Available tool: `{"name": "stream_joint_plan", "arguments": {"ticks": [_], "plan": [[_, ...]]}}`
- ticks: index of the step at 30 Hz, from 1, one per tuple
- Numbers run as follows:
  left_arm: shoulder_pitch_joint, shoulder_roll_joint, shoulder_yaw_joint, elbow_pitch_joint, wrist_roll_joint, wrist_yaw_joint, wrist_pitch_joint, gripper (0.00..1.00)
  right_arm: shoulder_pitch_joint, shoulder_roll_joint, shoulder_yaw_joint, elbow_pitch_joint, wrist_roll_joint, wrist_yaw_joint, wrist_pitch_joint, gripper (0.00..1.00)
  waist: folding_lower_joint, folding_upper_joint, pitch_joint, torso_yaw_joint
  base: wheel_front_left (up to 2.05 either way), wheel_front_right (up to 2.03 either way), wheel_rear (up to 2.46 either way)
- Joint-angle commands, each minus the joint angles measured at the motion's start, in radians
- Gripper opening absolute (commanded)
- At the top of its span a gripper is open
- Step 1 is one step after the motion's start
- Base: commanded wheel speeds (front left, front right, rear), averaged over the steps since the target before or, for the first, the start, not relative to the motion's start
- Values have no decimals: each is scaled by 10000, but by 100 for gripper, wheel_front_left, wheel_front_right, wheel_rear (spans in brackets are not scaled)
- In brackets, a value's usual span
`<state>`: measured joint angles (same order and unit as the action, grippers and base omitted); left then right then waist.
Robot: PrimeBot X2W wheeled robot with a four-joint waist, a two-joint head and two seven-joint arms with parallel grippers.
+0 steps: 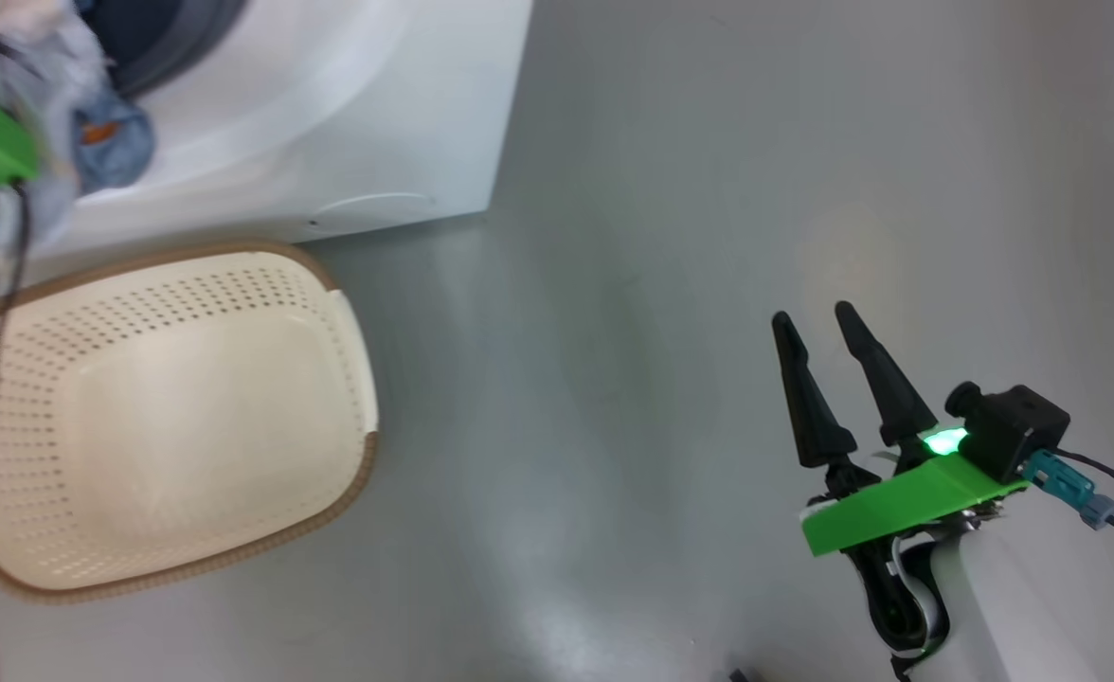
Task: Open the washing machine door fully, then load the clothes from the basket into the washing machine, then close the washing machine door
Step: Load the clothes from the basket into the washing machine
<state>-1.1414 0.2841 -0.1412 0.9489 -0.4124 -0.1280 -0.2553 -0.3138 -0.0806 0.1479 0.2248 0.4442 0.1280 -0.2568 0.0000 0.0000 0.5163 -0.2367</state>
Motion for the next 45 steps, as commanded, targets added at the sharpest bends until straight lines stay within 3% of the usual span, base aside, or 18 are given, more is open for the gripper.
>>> {"name": "stream_joint_plan", "arguments": {"ticks": [1, 13, 21, 22, 23, 24, 45], "plan": [[-530, 637, -40, 184, -94, -27, -49, 0, -76, 78, 290, -237, 121, 27, -49, 100, 0, 0, 261, -298, 0, 0, 0], [-2344, 1561, -807, 1756, 191, 4, -28, 0, -177, 252, 519, -232, 296, 27, -49, 100, 0, 0, 587, -944, 0, 0, 0], [-2388, 1859, 183, -93, 410, 400, -61, 0, -289, 285, 423, -356, 327, 27, -49, 100, 0, 0, 856, -1050, 0, 0, 0], [-2263, 1819, 221, -60, 470, 402, -62, 38, -288, 287, 410, -354, 318, 27, -49, 100, 0, 0, 864, -1030, 0, 0, 0], [-2173, 1796, 255, -63, 547, 415, -62, 91, -290, 289, 413, -348, 307, 27, -49, 100, 0, 0, 868, -1009, 0, 0, 0], [-2093, 1756, 366, -65, 551, 455, -62, 100, -295, 290, 425, -338, 296, 27, -49, 100, 0, 0, 863, -990, 0, 0, 0], [-660, 651, 1605, -343, 817, 63, -64, 100, -302, 186, 324, -296, 138, 27, -49, 100, 0, 0, 547, -426, 0, 0, 0]]}}
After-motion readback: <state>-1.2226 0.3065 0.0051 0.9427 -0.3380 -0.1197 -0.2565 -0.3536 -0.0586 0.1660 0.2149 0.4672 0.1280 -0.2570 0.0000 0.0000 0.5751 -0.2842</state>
